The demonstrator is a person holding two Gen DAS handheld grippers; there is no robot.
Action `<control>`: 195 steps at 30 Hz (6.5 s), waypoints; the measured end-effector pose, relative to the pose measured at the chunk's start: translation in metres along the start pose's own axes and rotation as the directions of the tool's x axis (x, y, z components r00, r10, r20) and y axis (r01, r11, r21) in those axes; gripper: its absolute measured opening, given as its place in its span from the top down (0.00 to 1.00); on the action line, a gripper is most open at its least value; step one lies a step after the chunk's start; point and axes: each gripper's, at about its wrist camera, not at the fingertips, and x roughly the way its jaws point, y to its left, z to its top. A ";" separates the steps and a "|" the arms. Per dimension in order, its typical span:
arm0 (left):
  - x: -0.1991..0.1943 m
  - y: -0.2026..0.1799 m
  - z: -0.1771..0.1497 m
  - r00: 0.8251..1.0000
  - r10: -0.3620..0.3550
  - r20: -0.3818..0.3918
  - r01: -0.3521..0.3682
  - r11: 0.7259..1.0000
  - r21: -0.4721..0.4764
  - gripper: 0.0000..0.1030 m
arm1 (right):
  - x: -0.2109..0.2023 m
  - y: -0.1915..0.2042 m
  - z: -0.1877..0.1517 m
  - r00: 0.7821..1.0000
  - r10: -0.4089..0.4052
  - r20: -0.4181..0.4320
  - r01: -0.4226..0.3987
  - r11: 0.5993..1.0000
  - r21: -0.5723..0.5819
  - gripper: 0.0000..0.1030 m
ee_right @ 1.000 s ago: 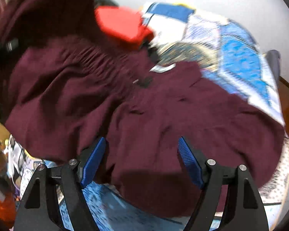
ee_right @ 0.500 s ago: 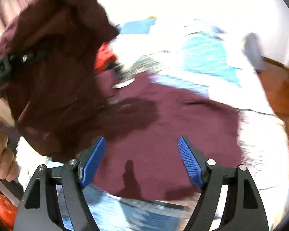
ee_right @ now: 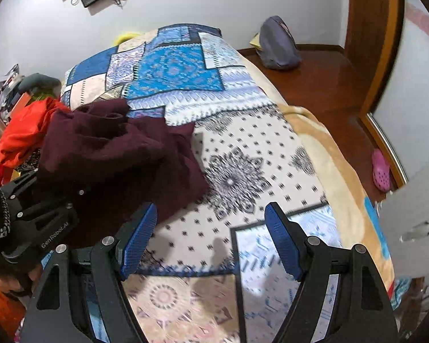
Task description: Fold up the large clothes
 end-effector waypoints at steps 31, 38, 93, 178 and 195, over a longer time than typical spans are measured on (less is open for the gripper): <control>-0.074 0.161 -0.034 0.997 0.060 0.043 -0.046 0.963 -0.267 0.10 | -0.040 0.113 0.041 0.968 0.225 0.115 -0.181 0.936 -0.302 0.27; -0.021 0.123 -0.068 0.996 -0.026 -0.086 0.011 0.987 -0.162 0.09 | 0.002 0.136 0.053 0.967 0.255 0.005 -0.240 0.916 -0.321 0.27; -0.009 0.189 -0.076 0.959 -0.279 -0.045 0.222 0.842 -0.491 0.00 | 0.098 0.018 0.035 0.915 0.363 -0.176 -0.371 0.929 -0.011 0.02; -0.061 0.555 -0.041 0.998 0.045 0.054 -0.008 0.837 -0.548 0.11 | 0.202 0.375 0.179 0.770 0.525 -0.362 -0.588 0.805 -0.082 0.39; -0.203 0.490 -0.030 0.929 0.352 0.114 -0.266 0.850 -0.454 0.11 | 0.013 0.358 0.183 0.863 0.501 0.064 -0.427 0.792 -0.437 0.39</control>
